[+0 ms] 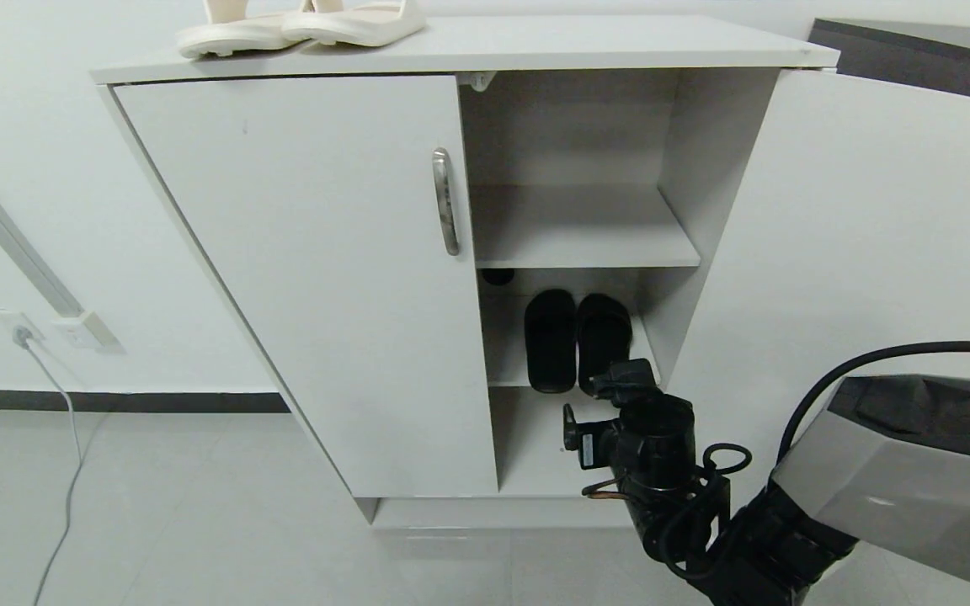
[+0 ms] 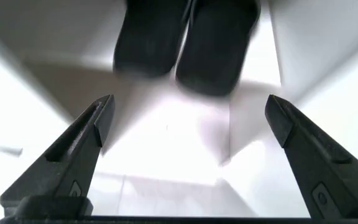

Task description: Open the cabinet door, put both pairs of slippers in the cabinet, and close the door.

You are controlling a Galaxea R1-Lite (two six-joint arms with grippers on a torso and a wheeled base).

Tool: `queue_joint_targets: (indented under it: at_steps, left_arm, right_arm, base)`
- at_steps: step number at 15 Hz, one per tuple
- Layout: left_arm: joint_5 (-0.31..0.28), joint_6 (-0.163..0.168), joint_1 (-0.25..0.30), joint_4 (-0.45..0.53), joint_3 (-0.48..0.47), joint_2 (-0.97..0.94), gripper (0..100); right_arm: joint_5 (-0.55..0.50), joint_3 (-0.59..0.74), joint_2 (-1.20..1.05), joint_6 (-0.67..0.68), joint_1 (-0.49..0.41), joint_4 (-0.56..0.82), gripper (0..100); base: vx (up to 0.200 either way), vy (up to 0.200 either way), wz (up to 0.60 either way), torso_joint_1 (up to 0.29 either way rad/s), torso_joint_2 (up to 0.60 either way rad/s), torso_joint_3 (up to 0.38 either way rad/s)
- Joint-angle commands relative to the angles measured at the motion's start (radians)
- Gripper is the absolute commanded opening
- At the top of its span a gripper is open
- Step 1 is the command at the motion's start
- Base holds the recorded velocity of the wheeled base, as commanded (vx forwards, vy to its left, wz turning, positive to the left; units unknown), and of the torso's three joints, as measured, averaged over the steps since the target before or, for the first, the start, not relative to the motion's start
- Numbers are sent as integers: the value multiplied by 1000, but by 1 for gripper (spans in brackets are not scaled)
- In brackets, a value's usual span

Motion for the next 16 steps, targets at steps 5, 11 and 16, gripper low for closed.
queue_joint_targets:
  at_steps: [5, 11, 16]
  left_arm:
    - [-3, 4, 0, 2, 0, 1, 0]
    - [-4, 4, 0, 3, 0, 1, 0]
    - [-4, 4, 0, 3, 0, 1, 0]
  right_arm:
    - [-5, 56, -3, -4, 1, -59, 100]
    - [-3, 52, 4, -5, 3, -54, 100]
    - [-3, 52, 6, -5, 1, -54, 100]
  base:
    - [0, 0, 0, 0, 0, 0]
    - [0, 0, 0, 0, 0, 0]
    - [0, 0, 0, 1, 1, 125]
